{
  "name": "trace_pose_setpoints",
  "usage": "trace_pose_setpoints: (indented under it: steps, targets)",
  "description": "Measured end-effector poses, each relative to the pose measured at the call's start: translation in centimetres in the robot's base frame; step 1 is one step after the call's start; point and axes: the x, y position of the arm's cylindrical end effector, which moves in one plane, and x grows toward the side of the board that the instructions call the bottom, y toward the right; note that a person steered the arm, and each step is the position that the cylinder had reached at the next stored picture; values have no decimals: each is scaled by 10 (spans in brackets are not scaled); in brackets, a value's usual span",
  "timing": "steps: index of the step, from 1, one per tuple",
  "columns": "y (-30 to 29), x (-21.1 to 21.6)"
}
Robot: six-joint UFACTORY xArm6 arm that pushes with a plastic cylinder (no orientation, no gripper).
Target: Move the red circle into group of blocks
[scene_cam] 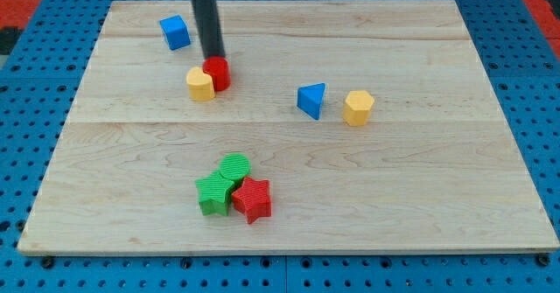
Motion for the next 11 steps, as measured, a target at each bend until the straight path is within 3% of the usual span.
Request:
trace_pose_setpoints:
  steps: [1,2,3,5,7,8,9,10,11]
  targets:
    - [31,28]
    - [15,25]
    - [2,-4]
    - [0,99]
    - [-24,103]
    - [-11,168]
    - [-11,155]
    - [-8,116]
    - [16,111]
